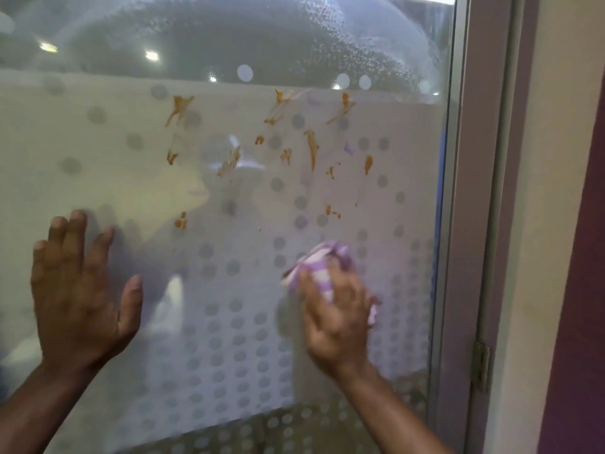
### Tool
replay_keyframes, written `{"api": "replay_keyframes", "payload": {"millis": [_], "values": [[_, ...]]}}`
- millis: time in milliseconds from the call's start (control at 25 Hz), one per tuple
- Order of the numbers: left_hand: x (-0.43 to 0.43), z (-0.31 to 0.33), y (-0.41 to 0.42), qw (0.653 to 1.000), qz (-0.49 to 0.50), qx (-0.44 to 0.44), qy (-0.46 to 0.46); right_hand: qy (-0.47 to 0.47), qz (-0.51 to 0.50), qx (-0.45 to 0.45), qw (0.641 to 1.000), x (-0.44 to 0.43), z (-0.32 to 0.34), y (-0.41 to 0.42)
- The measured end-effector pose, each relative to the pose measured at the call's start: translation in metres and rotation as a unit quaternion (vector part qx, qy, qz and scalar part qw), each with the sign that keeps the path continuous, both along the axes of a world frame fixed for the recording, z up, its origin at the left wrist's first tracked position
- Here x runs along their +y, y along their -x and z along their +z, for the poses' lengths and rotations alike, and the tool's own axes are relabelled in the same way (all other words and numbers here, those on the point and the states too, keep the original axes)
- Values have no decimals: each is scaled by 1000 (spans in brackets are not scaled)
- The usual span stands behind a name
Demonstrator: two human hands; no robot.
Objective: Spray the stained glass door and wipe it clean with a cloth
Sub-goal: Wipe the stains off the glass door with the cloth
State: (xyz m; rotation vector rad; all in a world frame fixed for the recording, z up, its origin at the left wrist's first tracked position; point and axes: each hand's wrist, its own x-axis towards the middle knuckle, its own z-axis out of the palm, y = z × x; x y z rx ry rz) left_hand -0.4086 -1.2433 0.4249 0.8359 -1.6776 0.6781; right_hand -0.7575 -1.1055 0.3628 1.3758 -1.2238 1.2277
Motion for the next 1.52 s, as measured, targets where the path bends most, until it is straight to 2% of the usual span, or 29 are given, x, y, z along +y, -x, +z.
{"api": "replay_keyframes", "payload": {"millis": [80, 160, 200, 280, 400, 480, 600, 680, 840, 920, 960, 1040, 1160, 1240, 1400, 1520], "values": [[1, -1, -2, 1000, 10, -1, -2, -18, 5, 109, 994, 1, -11, -5], [5, 0, 0, 1000, 19, -1, 11, 14, -16, 130, 991, 3, 2, 13], [7, 1, 2, 999, 26, 3, 21, 38, -32, 105, 993, 3, 12, 23], [11, 3, 5, 999, 29, 7, 23, 79, -65, -15, 995, 2, 34, 47], [15, 2, 6, 1000, 21, 9, 16, 119, -123, -219, 961, 0, 70, 84], [21, 5, 7, 999, 25, 10, 21, 142, -119, -285, 940, 0, 94, 103], [30, 7, 10, 999, 32, 9, 19, 180, -76, -339, 920, -1, 113, 102], [30, 7, 10, 999, 31, 9, 17, 177, -59, -320, 929, -6, 111, 76], [29, 9, 11, 999, 24, 16, 42, 103, -26, -148, 983, -15, 76, 8], [31, 10, 11, 998, 15, 29, 51, 71, -29, -78, 994, -16, 61, -7], [32, 11, 11, 998, 6, 27, 56, 71, -50, -71, 994, -15, 62, -3], [35, 19, 4, 997, -8, 14, 72, 98, -97, -136, 981, -13, 74, 21], [36, 42, -19, 998, -11, 23, 65, 153, -110, -299, 936, -5, 104, 64], [33, 58, -34, 998, -9, 29, 51, 178, -98, -337, 919, -4, 114, 69], [28, 72, -46, 997, 14, -12, 72, 162, -54, -327, 929, -14, 111, 25], [24, 69, -42, 996, 27, -6, 81, 128, -45, -222, 966, -23, 95, -32]]}}
